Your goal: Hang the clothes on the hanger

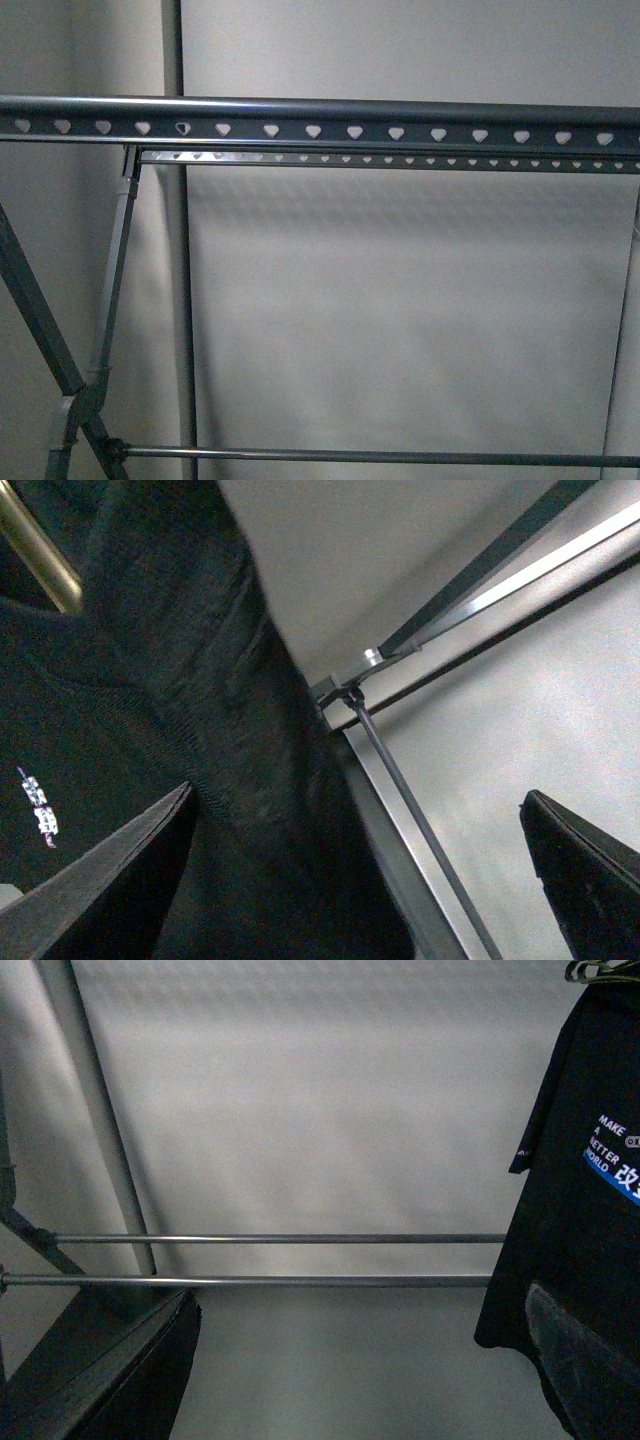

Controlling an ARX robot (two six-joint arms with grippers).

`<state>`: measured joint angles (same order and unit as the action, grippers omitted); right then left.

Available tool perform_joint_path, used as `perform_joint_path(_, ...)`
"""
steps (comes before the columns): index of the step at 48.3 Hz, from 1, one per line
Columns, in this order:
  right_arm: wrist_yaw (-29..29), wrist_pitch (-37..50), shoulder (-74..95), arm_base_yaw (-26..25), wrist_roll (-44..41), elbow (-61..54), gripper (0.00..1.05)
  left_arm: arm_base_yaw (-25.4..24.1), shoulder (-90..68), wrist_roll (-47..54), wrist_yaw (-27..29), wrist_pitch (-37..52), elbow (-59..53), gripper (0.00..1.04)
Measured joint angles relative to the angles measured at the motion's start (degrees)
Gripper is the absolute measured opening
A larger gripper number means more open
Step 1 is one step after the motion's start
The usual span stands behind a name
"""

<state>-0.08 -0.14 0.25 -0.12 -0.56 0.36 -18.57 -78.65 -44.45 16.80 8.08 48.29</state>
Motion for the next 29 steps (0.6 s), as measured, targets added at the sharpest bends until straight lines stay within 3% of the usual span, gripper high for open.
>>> perform_joint_path(18,0.02,0.00,0.00,0.00,0.00,0.00,0.97,-3.58,-11.26,-3.19,5.40,-2.89,12.87,0.98)
perform_joint_path(29,0.00,0.00,0.00,0.00,0.00,0.00,0.97,-4.31,-14.36,-3.04,5.01,-4.13,14.73,0.61)
